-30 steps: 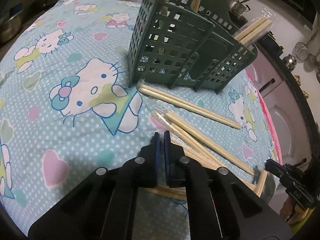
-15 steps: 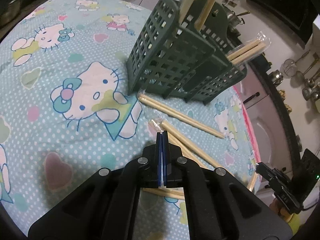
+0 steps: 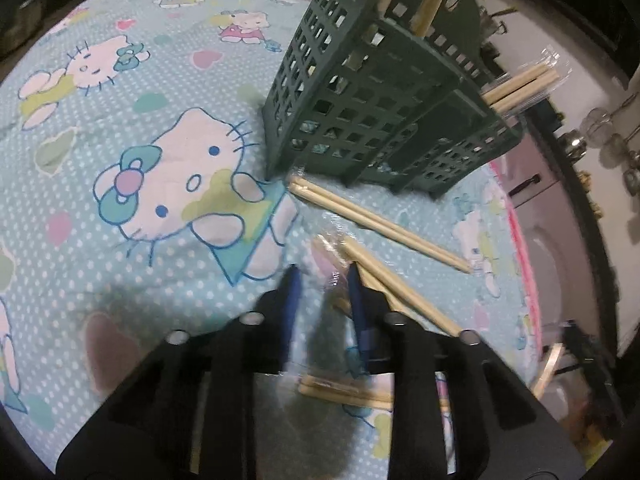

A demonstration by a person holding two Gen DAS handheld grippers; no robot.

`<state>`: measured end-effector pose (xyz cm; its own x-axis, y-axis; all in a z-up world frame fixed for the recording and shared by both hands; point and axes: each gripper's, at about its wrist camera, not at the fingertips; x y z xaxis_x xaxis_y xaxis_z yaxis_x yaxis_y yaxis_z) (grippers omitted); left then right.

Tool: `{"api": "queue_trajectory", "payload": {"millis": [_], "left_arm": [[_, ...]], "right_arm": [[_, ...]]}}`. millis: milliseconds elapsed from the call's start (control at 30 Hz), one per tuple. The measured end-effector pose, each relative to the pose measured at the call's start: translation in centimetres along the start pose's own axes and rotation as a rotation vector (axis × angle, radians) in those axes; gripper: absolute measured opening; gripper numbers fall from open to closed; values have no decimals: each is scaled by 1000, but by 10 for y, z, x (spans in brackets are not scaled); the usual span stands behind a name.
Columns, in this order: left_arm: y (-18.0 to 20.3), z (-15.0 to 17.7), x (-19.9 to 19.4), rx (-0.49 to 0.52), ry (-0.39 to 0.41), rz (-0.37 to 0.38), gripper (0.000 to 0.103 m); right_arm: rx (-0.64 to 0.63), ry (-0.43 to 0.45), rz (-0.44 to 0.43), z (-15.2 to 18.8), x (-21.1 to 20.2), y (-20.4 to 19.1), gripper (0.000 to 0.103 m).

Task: Organize utensils
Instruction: 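Lift both held chopsticks and lower them upright into the green caddy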

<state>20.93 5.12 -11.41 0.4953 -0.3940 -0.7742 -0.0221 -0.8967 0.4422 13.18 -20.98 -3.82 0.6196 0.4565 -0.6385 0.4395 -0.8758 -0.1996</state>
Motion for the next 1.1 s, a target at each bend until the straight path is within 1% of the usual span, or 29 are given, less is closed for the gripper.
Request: {"api": "queue_trajectory", "payload": {"millis": [67, 100, 133, 233, 333, 567, 867, 1100], "left_arm": [[-1, 0, 2, 0, -3, 0, 12], [0, -1, 3, 11, -4, -15, 7], [1, -1, 3, 21, -3, -27, 7], [5, -1, 2, 45, 0, -33, 3], [6, -2, -7, 40, 12, -2, 2], [27, -9, -52, 83, 106, 64, 2], [78, -15, -105, 205, 205, 140, 2], [108, -24, -133, 277, 263, 166, 1]], "right_arm": [[-12, 12, -2, -3, -3, -4, 3], [-18, 20, -3, -6, -4, -6, 3], [-21, 26, -4, -7, -6, -8, 3], [-31, 49, -7, -15, -12, -12, 3], [-37, 69, -15, -23, -17, -16, 3], [-61, 131, -29, -47, -35, -27, 3], [-78, 172, -50, -69, -54, -41, 2], [-100, 215, -62, -89, -69, -53, 2]]}}
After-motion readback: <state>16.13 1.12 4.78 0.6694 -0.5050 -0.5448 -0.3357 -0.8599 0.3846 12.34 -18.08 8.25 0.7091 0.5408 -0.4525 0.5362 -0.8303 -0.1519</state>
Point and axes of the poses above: each gripper's, at about its wrist camera, not at the fingertips, and x roughly the way its jaws point, y to its right, z to its underside, and after that the axes turned 1 degree about x, right-handed
